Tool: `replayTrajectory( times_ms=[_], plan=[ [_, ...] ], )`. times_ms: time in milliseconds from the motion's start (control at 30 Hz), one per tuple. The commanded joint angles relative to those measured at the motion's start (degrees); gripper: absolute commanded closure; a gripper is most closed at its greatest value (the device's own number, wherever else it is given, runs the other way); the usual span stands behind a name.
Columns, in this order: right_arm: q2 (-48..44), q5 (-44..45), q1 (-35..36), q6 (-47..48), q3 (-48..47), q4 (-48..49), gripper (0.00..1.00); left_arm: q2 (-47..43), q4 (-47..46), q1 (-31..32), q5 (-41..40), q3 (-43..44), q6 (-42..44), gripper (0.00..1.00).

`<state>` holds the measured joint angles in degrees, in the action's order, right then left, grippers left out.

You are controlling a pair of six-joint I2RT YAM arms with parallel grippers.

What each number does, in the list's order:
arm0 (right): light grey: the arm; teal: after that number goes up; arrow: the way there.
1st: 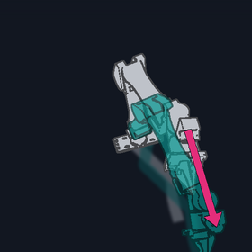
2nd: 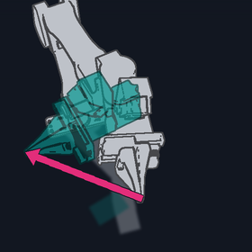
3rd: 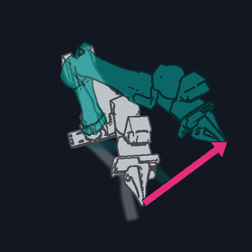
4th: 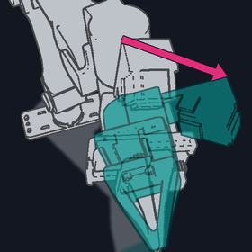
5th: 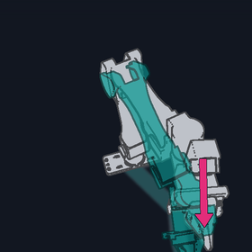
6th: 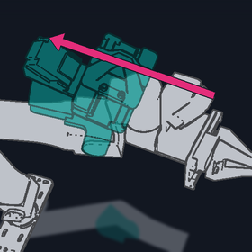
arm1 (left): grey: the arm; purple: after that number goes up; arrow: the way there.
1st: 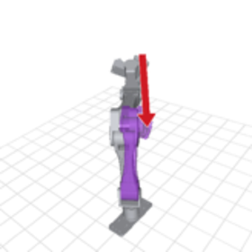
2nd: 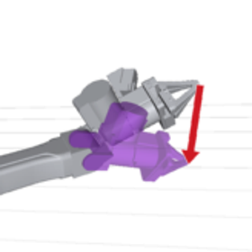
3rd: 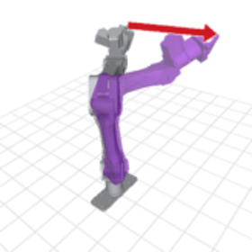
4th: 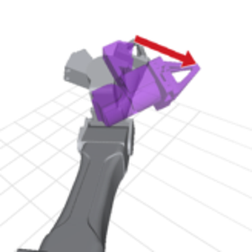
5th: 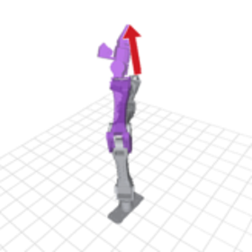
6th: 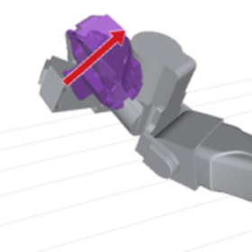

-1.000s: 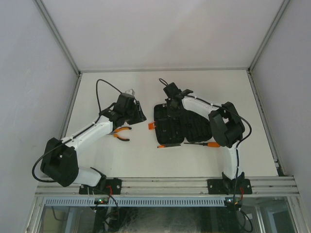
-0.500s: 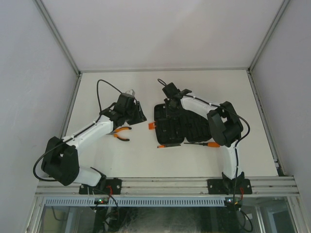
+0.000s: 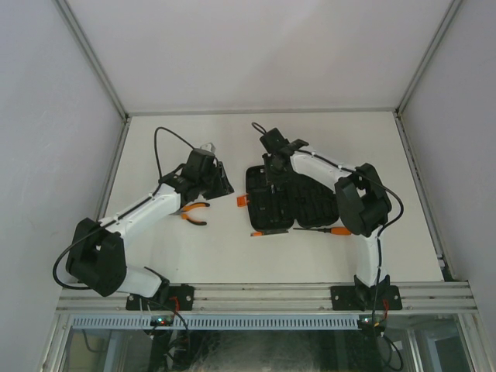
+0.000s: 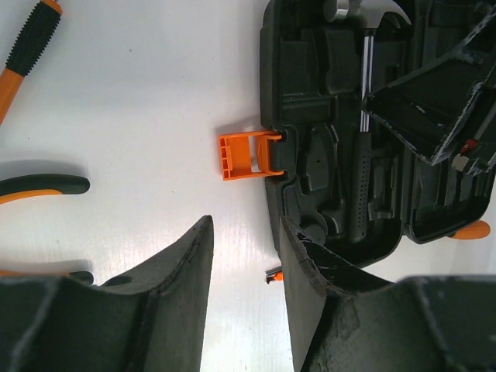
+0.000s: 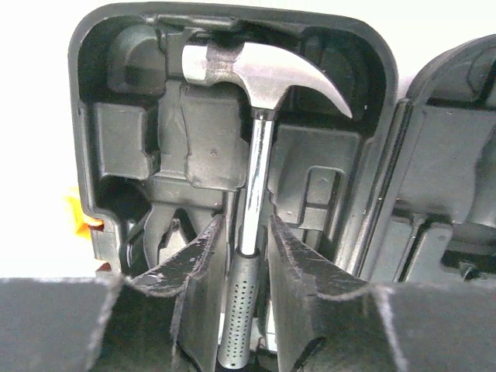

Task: Sort the tools into containers
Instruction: Place the hammer in the storage box.

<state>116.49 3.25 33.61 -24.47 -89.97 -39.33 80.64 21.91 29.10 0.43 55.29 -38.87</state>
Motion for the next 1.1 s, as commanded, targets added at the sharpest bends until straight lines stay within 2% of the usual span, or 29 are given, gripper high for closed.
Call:
replayTrajectory(
  times_ms=[0,133,467,1067],
  plan=[
    [-3.09,1.87,-0.38,1.34,-2.52,-0.18,0.76,-0.09,-1.78,-0.36,0.73,-0.86,0.65,0.56],
    [-2.05,1.43,-0.47,1.44,-3.33,-0.90,0.83,-0.18,-1.81,-0.36,0.72,-0.91,0.71,0.56],
    [-0.32,0.63,-0.51,1.44,-3.67,-0.59,0.89,0.02,-1.87,-0.36,1.17,-1.00,0.66,0.56],
    [2.34,1.16,-0.16,1.18,-4.59,-2.12,0.91,-0.93,-1.71,-0.36,0.92,-1.12,0.69,0.57]
  ],
)
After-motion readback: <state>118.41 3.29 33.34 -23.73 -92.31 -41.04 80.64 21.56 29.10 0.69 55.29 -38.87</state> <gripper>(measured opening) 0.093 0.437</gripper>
